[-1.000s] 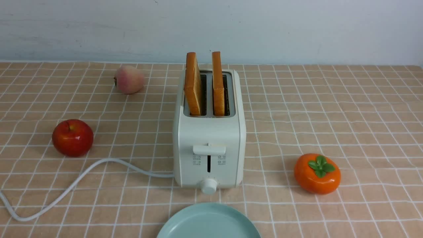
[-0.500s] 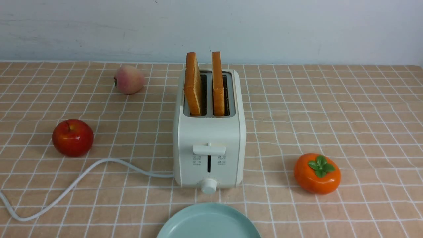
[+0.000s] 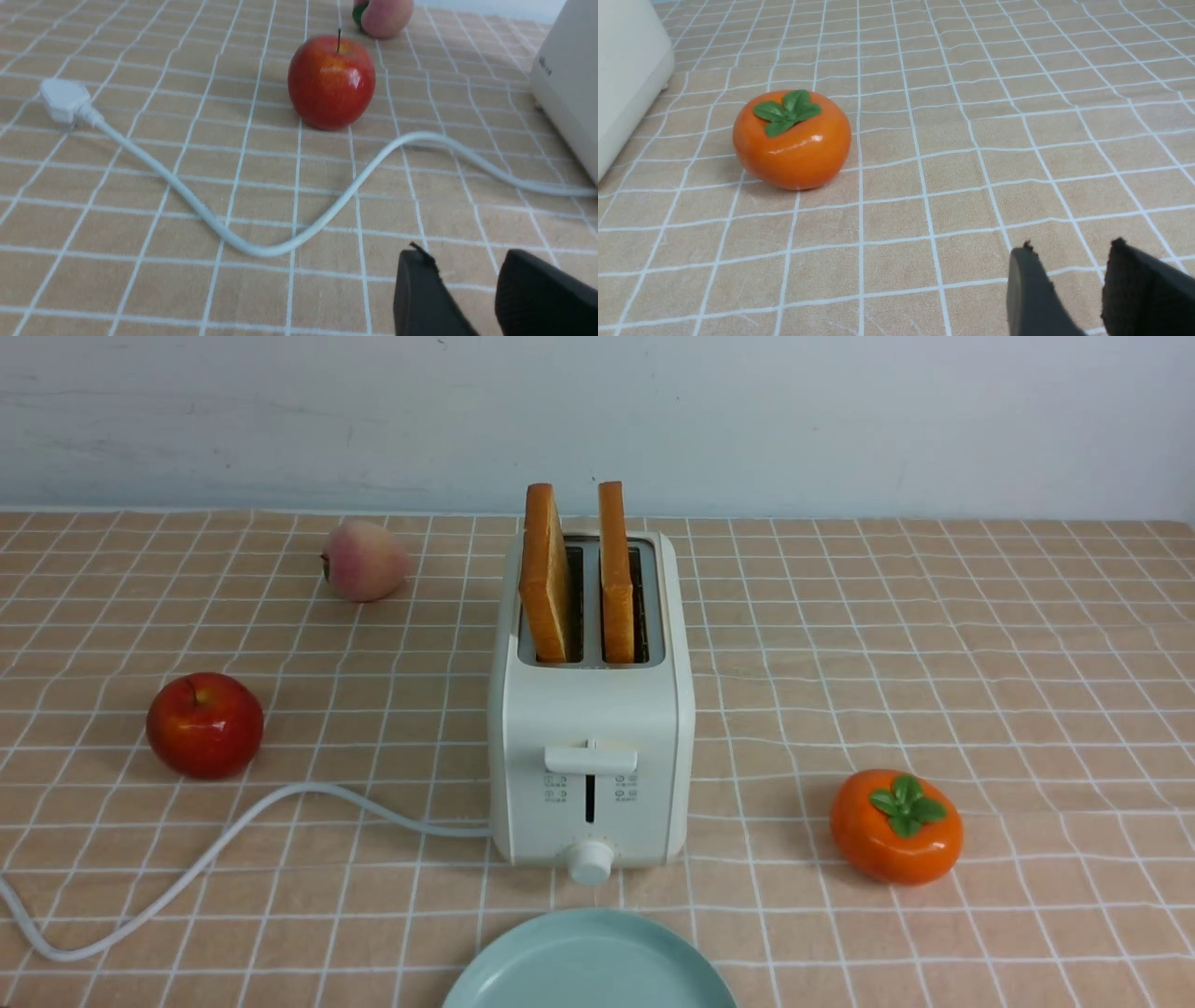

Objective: Take toasted bread from bread machine on light coffee tablecloth place on plate.
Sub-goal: 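Reach for a toast slice standing in the toaster with the left gripper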

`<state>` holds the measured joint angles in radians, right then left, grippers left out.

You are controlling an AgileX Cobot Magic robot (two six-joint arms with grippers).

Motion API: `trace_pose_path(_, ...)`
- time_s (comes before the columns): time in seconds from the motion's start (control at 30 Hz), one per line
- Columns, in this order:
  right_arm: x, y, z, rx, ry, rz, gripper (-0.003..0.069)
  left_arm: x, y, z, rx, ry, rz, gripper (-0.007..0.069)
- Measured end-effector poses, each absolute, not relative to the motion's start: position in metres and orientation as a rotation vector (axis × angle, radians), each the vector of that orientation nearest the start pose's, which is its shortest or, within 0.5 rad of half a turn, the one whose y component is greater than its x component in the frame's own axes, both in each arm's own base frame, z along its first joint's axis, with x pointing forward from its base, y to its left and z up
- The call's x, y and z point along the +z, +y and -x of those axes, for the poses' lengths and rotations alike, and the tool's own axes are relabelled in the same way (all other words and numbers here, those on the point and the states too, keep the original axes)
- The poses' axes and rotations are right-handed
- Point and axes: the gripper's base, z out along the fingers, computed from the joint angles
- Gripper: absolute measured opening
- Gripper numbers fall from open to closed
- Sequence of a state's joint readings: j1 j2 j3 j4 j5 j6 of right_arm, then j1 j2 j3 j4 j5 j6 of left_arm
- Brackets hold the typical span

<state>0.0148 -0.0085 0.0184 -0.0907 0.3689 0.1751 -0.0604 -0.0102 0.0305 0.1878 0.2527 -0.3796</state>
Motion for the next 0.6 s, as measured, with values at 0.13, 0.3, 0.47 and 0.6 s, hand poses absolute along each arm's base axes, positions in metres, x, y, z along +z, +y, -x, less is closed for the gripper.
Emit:
trace_pose_path(0.13,0.174,-0.002,-0.053,0.043,1.859,-0.093,0.0239,0.191,-0.001,-0.057,-0.18,1.636,0.134,0.0238)
trace_pose_path(0.3,0.178,0.002,-0.054,0.221,1.8,-0.228,0.0239,0.209,-0.004,-0.056,-0.34,1.436,0.204,0.0238)
trace_pose_path(0.47,0.19,0.006,-0.056,0.571,1.622,-0.516,0.0239,0.216,-0.004,-0.055,-0.414,1.356,0.244,0.0238)
trace_pose_path(0.6,0.196,0.005,-0.057,0.68,1.531,-0.608,0.0239,0.217,-0.004,-0.055,-0.419,1.346,0.246,0.0238)
